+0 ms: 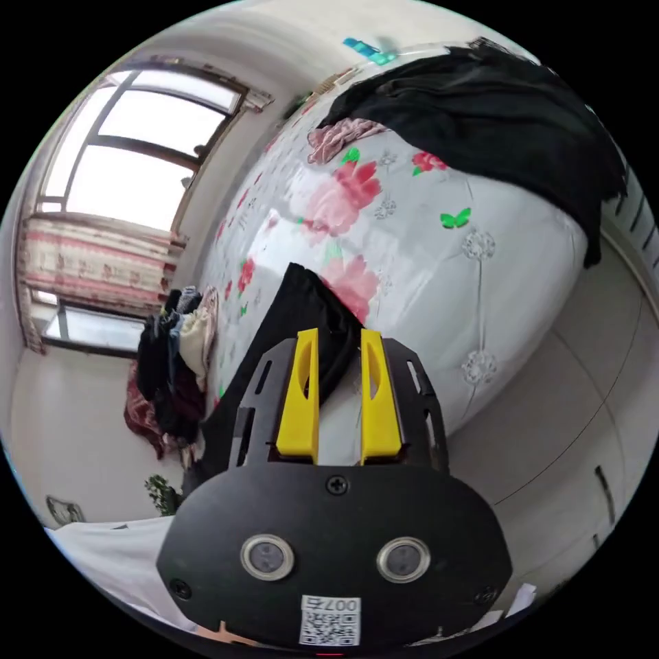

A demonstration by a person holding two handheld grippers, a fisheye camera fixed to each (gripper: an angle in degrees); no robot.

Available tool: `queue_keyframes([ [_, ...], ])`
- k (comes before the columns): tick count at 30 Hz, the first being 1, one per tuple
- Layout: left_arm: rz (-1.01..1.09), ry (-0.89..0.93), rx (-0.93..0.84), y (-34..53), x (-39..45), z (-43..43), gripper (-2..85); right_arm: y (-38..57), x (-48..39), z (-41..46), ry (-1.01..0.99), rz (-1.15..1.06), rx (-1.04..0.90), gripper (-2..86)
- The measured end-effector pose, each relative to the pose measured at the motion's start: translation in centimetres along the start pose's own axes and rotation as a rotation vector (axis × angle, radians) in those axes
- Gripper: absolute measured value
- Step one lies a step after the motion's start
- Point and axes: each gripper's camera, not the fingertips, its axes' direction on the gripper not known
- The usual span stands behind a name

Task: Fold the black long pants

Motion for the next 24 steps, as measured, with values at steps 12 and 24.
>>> queue_keyframes([
  [12, -0.499, 0.259, 0.321, 8.8, -14.7, -6.6, 5.9, 1.1, -1.8, 8.3, -0.131, 0.098, -0.024, 2.7],
  [24, -0.794, 0.365, 0.617, 15.1, -34.1, -12.2, 13.7, 17.3, -44.8, 14.8, -0.242, -1.115, -0.270, 0.5],
])
